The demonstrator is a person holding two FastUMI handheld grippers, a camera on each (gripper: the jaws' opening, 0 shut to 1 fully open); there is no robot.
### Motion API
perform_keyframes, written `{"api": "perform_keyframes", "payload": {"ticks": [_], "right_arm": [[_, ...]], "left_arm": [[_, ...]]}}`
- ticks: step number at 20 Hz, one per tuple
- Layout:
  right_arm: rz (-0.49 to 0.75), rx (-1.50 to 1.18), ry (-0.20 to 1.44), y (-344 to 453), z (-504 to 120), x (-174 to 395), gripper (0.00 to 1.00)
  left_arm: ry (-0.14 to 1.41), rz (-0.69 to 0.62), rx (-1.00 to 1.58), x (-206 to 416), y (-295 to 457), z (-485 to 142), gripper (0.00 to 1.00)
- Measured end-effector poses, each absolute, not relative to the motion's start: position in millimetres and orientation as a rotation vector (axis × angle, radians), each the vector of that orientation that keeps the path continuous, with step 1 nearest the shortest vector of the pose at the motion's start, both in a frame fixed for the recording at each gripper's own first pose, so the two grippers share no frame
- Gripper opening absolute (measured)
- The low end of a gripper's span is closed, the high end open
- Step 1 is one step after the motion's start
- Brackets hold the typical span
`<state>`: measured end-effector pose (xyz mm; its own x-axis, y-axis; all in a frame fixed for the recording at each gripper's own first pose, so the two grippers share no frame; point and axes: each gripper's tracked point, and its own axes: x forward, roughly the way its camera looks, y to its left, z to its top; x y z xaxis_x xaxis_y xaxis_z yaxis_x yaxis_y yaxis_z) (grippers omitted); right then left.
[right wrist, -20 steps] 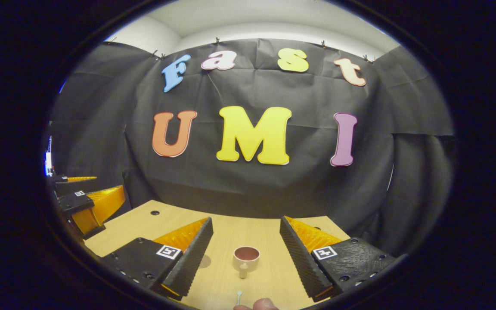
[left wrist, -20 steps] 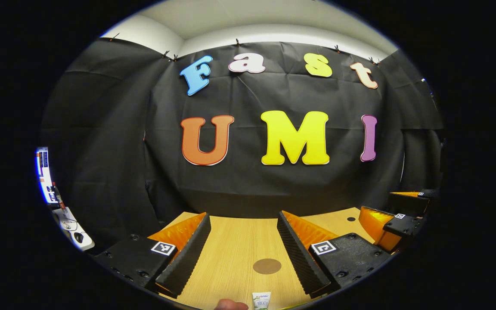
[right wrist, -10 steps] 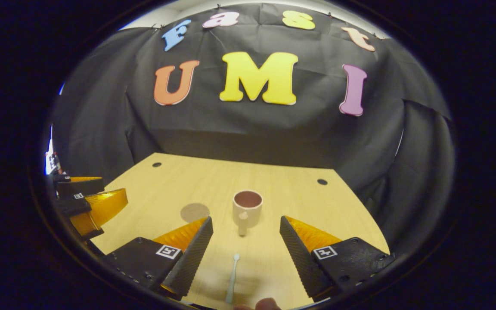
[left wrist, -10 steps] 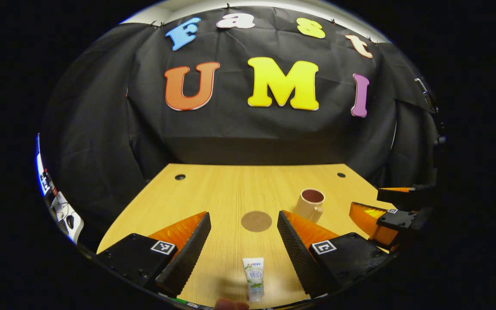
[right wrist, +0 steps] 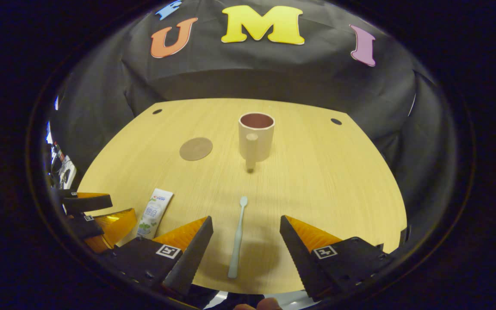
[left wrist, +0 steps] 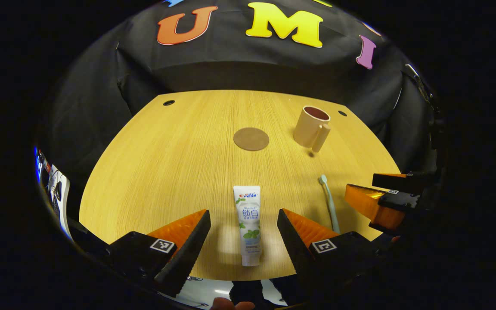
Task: Put the toothbrush and toothpaste on the desktop into the cup, then pick up the cup and place it on the coaster on the desktop.
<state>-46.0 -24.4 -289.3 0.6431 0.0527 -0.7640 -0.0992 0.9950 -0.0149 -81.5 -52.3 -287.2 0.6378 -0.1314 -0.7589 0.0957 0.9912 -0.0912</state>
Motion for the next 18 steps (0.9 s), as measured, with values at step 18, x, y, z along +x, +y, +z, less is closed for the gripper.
{"api": "perform_keyframes", "payload": {"ticks": [18], "right_arm": [[0.039, -0.059, 1.066, -19, -352, -29, 0.8]], "left_arm": [[0.933, -0.124, -0.056, -87, -63, -322, 0.99]]}}
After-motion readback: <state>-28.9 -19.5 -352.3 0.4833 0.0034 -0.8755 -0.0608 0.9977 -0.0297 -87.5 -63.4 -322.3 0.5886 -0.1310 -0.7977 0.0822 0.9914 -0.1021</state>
